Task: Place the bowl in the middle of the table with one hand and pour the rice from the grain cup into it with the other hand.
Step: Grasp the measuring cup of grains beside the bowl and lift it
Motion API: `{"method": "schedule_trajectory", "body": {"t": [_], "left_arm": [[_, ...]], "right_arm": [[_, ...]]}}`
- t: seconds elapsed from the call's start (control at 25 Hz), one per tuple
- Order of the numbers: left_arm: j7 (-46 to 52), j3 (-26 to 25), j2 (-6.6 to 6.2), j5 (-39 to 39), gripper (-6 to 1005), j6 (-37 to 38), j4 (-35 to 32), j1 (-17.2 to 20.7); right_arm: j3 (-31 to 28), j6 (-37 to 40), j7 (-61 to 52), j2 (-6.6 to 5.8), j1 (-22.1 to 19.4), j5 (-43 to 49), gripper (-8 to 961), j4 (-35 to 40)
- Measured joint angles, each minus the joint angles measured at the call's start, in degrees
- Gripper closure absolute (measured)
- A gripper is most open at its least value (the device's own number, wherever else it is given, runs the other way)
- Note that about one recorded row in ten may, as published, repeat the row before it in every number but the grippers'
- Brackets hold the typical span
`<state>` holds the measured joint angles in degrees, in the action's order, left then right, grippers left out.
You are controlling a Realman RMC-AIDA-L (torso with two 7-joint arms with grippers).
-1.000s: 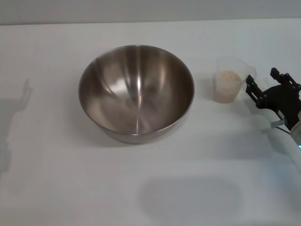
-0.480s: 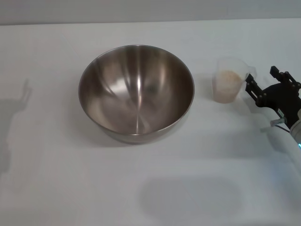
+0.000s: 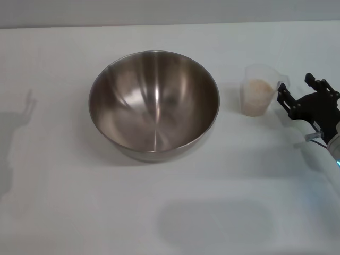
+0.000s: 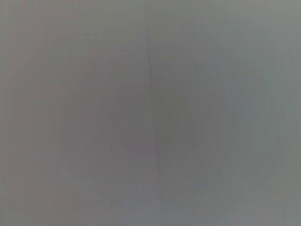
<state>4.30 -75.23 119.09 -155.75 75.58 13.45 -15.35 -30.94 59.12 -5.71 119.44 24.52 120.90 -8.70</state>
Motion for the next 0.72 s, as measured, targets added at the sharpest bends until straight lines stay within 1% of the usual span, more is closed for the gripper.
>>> {"method": "schedule_trajectory", "body": {"t": [0.56,0.72], "left_arm": [[0.0,0.0,0.0,0.0,197,-0.18,0.0,0.06],[0.0,0.55,0.0,0.14,197,-0.18,0.0,0.06]], "right_arm": [[0.0,0.53,0.0,-0.08,0.16,-0.06,273,0.09],[-0.02,0.56,0.0,-0.06,0.11,-0.07,438,0.09]]}}
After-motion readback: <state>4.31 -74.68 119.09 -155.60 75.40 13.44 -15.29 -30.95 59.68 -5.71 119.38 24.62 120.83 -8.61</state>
